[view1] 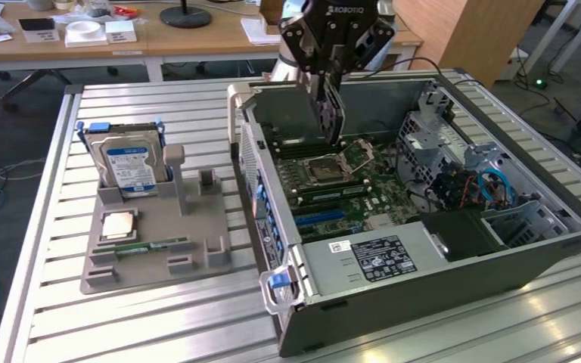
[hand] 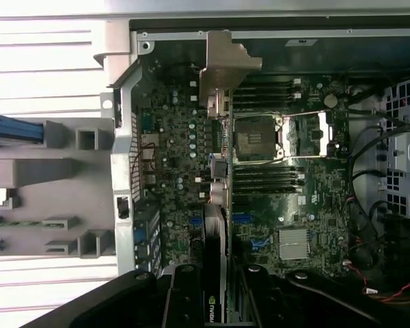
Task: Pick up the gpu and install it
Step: 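Pick up the gpu and move the gpu toward the slot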
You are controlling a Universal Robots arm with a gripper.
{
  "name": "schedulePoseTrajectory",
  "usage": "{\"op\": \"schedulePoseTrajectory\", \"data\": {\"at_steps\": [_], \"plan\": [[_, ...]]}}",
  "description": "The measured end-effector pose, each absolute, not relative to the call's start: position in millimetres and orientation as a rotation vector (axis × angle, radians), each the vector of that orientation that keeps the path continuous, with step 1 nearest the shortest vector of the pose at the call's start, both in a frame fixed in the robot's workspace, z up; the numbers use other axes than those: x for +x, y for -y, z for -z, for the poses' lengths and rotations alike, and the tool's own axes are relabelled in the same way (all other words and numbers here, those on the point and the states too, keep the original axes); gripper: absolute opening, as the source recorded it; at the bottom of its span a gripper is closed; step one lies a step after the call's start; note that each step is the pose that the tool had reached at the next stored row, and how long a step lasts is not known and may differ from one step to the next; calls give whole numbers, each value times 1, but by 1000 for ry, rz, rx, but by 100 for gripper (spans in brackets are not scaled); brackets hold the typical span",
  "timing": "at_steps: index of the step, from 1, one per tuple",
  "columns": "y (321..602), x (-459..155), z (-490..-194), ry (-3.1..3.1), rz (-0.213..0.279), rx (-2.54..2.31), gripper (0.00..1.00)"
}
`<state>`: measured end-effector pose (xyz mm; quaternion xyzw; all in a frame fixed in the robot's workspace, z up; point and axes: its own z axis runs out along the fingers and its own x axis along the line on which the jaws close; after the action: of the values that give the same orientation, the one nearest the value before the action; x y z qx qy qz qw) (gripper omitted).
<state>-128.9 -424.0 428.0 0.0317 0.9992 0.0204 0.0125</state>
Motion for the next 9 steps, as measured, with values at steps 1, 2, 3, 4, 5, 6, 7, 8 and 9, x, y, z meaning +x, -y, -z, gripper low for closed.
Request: {"op": "schedulePoseTrajectory", "data": {"at_steps": [1, 2, 3, 4, 5, 6, 7, 8, 9], "plan": [[424, -127, -428, -3114, -64, 99, 26], [424, -125, -428, -3114, -64, 99, 26], [424, -123, -428, -3114, -64, 99, 26], [424, -121, -428, -3114, -64, 99, 26], [424, -119, -428, -3114, -64, 99, 26], [424, -118, -428, -3114, -64, 99, 26], [424, -116, -428, -3114, -64, 99, 26], [424, -114, -428, -3114, -64, 99, 26], [424, -113, -428, -3114, -64, 99, 26]]}}
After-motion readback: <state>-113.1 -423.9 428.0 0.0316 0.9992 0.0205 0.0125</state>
